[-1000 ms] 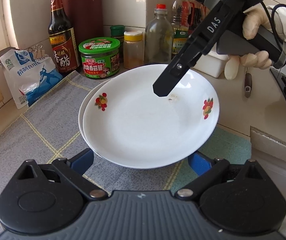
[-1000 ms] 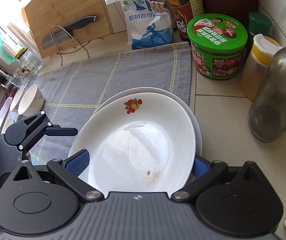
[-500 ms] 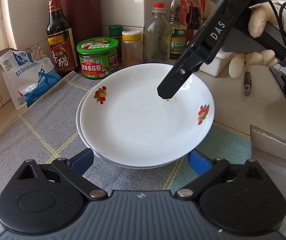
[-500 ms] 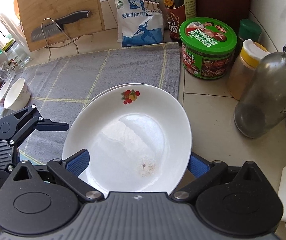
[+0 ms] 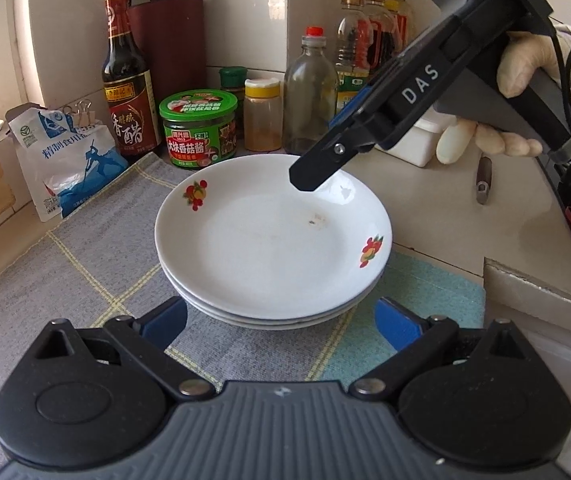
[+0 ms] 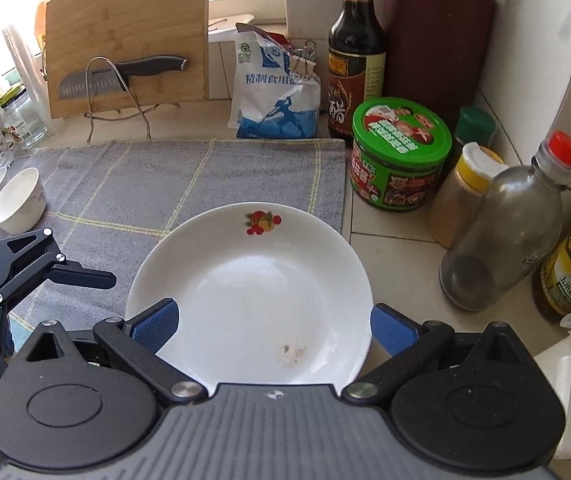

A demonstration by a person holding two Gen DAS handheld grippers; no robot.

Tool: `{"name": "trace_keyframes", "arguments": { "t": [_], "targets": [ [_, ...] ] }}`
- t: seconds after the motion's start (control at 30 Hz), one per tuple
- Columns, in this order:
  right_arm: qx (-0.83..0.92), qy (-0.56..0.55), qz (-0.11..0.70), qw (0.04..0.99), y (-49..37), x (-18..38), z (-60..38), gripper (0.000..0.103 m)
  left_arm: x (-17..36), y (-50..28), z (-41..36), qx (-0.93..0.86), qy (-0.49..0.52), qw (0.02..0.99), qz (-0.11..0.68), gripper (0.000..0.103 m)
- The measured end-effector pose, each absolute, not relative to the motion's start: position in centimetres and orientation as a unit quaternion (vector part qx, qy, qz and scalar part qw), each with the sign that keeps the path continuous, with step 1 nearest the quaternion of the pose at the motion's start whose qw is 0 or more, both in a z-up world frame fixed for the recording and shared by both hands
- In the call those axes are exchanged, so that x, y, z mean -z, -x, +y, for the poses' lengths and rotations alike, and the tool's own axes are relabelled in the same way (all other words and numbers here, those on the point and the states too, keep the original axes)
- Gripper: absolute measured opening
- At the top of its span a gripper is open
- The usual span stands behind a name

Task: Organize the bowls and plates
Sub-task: 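Lower the flowered plate onto the plate stack and open the right gripper, then withdraw the right gripper from the stack and move toward the bowls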

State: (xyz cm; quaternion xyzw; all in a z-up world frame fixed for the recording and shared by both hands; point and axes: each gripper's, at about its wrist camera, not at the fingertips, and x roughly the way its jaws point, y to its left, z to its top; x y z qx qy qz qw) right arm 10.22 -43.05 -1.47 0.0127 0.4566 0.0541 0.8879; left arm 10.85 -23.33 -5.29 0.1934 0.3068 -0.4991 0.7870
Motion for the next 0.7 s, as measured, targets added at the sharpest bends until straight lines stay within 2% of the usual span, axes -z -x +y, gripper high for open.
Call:
{"name": "trace_keyframes", "arguments": {
  "t": [0.4,0.53,0.7],
  "targets": [
    [-0.087,0.001,0.361,0.928,-9.9,0.1,-36.1,0.103,4.3,-10.3,-19.0,0.432,-0.149,0.832,0.316,0.1],
    [-0.122,0.008,0.373,0.92,-11.4,0.6,-33.8,0.103,4.5,-10.2,-17.1,0.38,-0.124,0.853,0.335,0.1],
    [-0.157,0.092,0.399,0.899,-12.8,1.6,-29.8,0.103,4.1,-9.6,-14.9,0.309,-0.107,0.88,0.346,0.1]
  ]
}}
